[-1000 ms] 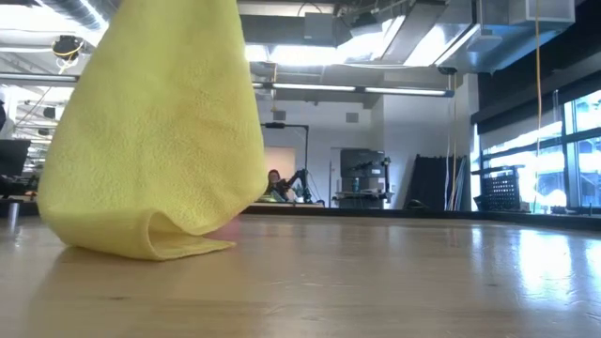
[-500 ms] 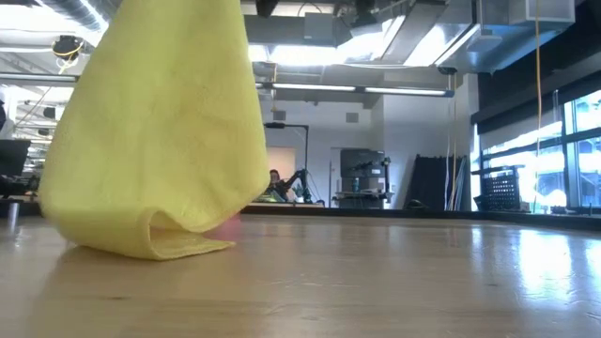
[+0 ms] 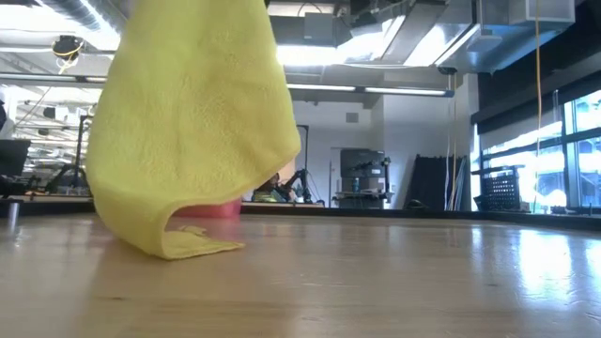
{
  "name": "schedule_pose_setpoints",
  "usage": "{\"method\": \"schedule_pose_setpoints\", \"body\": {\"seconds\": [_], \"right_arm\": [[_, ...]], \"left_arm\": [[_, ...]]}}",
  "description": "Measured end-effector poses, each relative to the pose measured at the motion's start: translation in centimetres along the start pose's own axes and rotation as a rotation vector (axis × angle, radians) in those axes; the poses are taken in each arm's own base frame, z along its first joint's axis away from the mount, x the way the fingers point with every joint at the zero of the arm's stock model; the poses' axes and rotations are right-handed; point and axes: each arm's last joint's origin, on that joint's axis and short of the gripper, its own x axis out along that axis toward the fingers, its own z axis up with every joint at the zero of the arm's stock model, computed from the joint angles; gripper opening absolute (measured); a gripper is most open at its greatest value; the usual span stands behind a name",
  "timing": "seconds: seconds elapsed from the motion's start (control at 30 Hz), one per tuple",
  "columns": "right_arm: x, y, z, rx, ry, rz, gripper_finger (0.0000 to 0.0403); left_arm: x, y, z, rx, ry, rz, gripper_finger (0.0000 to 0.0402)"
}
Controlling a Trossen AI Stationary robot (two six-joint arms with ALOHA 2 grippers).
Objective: Fold microfiber towels
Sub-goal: Fold the yellow microfiber towel
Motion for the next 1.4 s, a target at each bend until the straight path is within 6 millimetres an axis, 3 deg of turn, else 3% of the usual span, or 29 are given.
{"method": "schedule_pose_setpoints", "body": {"seconds": [0.07,0.47,0.6,0.77,1.0,1.17,1.3,1.4], "right_arm": [[-0.1,0.1,0.0,0.002,0.011,0.032,0.0013],[-1.4,-0.6,1.5,0.077,-0.022,-0.001,0.0005],[-1.4,-0.3,2.4,0.071,-0.027,-0.001,0.0004],[-1.5,0.2,3.7,0.05,0.011,-0.027,0.0003],[-2.4,1.8,6.8,0.041,0.153,-0.074,0.0005],[-3.9,3.2,9.0,-0.035,0.257,-0.196,0.0006],[-4.9,4.0,9.6,-0.077,0.339,-0.24,0.0006],[-5.2,4.4,9.5,-0.053,0.385,-0.226,0.0006]], "left_arm": [[-0.5,0.2,0.0,-0.009,0.003,0.025,0.0],[-4.3,-0.1,-0.7,-0.041,0.011,0.106,0.0],[-4.3,-0.1,-0.4,-0.03,-0.058,0.15,0.0],[-4.5,-0.8,1.8,0.031,-0.32,0.126,0.0],[-5.1,-0.7,2.0,-0.02,-0.325,0.106,0.0],[-4.2,-0.2,1.7,-0.093,-0.244,0.088,0.0],[-3.9,-0.2,2.0,-0.07,-0.262,0.073,0.0],[-4.3,-0.8,2.8,0.008,-0.371,0.06,0.0]]}}
